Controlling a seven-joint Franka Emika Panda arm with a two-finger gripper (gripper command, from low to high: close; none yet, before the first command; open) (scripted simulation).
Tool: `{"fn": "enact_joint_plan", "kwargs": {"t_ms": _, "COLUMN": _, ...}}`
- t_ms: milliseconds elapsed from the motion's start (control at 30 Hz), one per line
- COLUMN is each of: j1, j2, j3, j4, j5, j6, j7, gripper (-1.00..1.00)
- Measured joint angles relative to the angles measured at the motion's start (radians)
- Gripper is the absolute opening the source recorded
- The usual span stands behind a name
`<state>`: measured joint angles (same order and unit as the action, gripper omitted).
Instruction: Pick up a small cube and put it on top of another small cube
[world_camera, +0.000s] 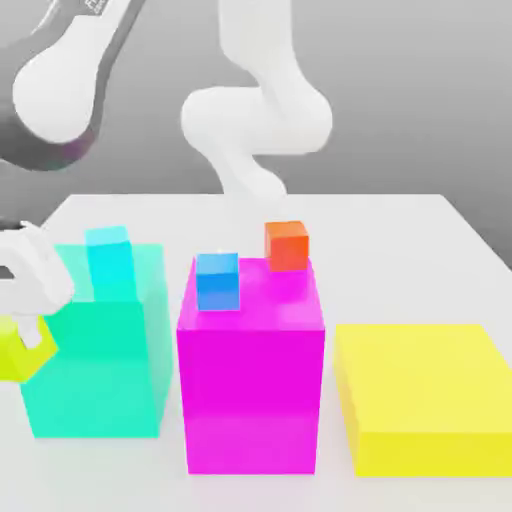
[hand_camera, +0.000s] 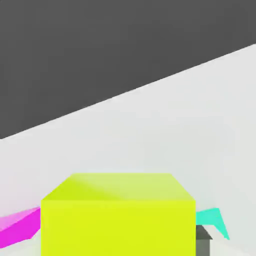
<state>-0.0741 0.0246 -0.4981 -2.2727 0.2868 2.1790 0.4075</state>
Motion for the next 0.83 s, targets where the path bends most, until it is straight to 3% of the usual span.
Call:
{"fn": "enact_joint_plan", "kwargs": {"t_ms": 233, "j1": -0.040, "j2": -0.264, "j3": 0.073, "j4": -0.109, "j5": -0.178, "j6": -0.093, "j7": 0.282, "gripper": -1.00}}
{"fn": "enact_joint_plan", "kwargs": {"t_ms": 533, "j1": -0.175, "j2": -0.590, "j3": 0.251, "j4": -0.248, "j5": -0.383, "j6": -0.223, "j7": 0.630, "gripper": -1.00}}
{"fn": "enact_joint_plan", "kwargs": {"t_ms": 700, "j1": -0.205, "j2": -0.589, "j3": 0.266, "j4": -0.375, "j5": -0.421, "j6": -0.088, "j7": 0.681, "gripper": -1.00}}
{"fn": "enact_joint_plan", "kwargs": {"t_ms": 733, "j1": -0.207, "j2": -0.582, "j3": 0.265, "j4": -0.391, "j5": -0.423, "j6": -0.065, "j7": 0.681, "gripper": 1.00}}
{"fn": "enact_joint_plan", "kwargs": {"t_ms": 833, "j1": -0.207, "j2": -0.582, "j3": 0.265, "j4": -0.391, "j5": -0.423, "j6": -0.065, "j7": 0.681, "gripper": 1.00}}
